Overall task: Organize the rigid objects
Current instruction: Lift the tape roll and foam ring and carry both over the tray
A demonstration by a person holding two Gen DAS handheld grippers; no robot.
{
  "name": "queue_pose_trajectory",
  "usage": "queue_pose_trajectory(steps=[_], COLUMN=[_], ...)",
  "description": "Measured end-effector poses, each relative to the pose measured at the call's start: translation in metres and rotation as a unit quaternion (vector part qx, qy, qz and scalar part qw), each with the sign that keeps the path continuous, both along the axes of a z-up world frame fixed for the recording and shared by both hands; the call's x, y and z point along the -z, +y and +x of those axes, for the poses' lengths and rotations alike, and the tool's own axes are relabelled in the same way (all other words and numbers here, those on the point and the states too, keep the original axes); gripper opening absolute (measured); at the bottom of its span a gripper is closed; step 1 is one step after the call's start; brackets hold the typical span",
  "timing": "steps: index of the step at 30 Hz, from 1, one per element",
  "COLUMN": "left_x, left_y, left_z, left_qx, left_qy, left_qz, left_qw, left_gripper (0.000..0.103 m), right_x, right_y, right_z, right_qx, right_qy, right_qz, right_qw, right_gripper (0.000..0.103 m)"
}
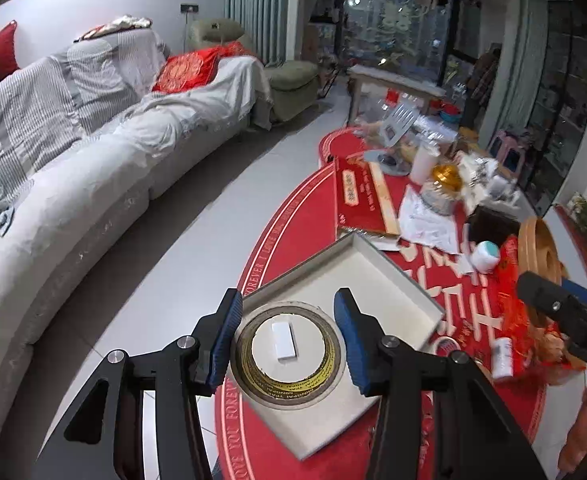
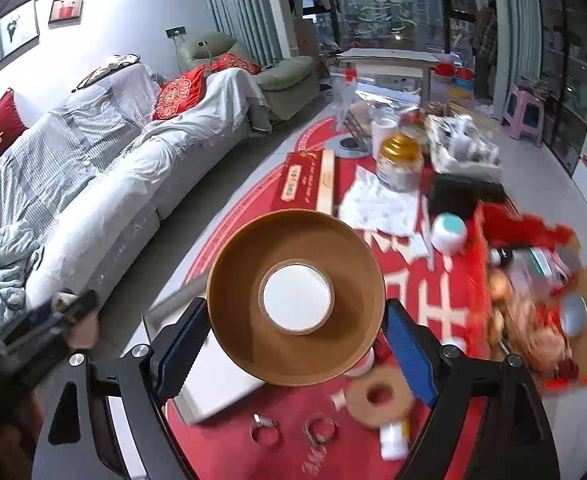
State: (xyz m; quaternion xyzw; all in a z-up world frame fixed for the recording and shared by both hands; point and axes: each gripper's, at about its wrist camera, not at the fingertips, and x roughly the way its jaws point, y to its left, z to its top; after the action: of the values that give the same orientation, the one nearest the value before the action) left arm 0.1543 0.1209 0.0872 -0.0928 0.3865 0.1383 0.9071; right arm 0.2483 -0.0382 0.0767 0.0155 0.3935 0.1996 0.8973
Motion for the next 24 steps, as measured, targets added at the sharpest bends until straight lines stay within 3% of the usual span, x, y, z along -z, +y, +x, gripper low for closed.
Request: queue_pose_trajectory(steps=[4,13,24], left_x=[0.040,0.120,0.141], left_y=[-0.003,-0.004,-0.003], left_z=[0.028,0.060,0.069], left_qx=[-0.016,-0.034,-0.031], left_qy=[0.037,0.118,0.134], left_qz=[0.002,-0.014,-0.018], left_qw=[0.9992,0.9924,0.9903], left_gripper=[0.052,0.051,0.051], right_x=[0.022,0.107,0.137], right_y=[0.027,0.062,0.071], right_z=[0.026,0.059,0.072], right_qx=[-0.011,-0.012,-0.017], right_qy=[0.022,0.108,0.130], right_qz=[-0.003,-0.018,-0.034], right_qw=[1.000,0.994,0.991], right_gripper=[0.087,0.087,0.087])
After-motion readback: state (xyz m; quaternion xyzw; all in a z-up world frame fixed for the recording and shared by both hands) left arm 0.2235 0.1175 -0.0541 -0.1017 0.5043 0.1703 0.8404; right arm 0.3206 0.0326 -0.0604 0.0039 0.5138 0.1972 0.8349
